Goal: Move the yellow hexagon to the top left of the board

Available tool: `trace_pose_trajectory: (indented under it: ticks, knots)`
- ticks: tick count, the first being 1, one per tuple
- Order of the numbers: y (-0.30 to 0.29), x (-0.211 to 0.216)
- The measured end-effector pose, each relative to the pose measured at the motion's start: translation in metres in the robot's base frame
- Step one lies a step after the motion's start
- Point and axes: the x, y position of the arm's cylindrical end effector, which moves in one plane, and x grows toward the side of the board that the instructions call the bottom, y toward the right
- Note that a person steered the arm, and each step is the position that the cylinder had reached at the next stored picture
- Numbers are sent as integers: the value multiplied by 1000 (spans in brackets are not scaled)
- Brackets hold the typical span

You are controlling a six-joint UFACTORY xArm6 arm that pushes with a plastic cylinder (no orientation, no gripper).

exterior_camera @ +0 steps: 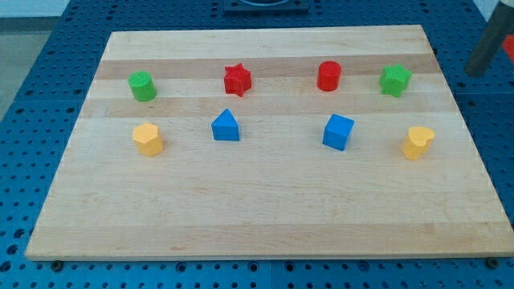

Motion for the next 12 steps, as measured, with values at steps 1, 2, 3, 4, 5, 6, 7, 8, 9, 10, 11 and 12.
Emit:
trace_pose_trajectory:
  ticks: [1,2,3,4,5,6,7,8,9,10,11,12]
  knots:
    - [-2,90]
    - [-6,128]
    - [-21,226]
    - [-92,283]
    - [-128,283]
    - [-234,283]
    - [-330,283]
    - [-412,272]
    - [-465,246]
    - [-492,202]
    - [-515,176]
    - [-517,153]
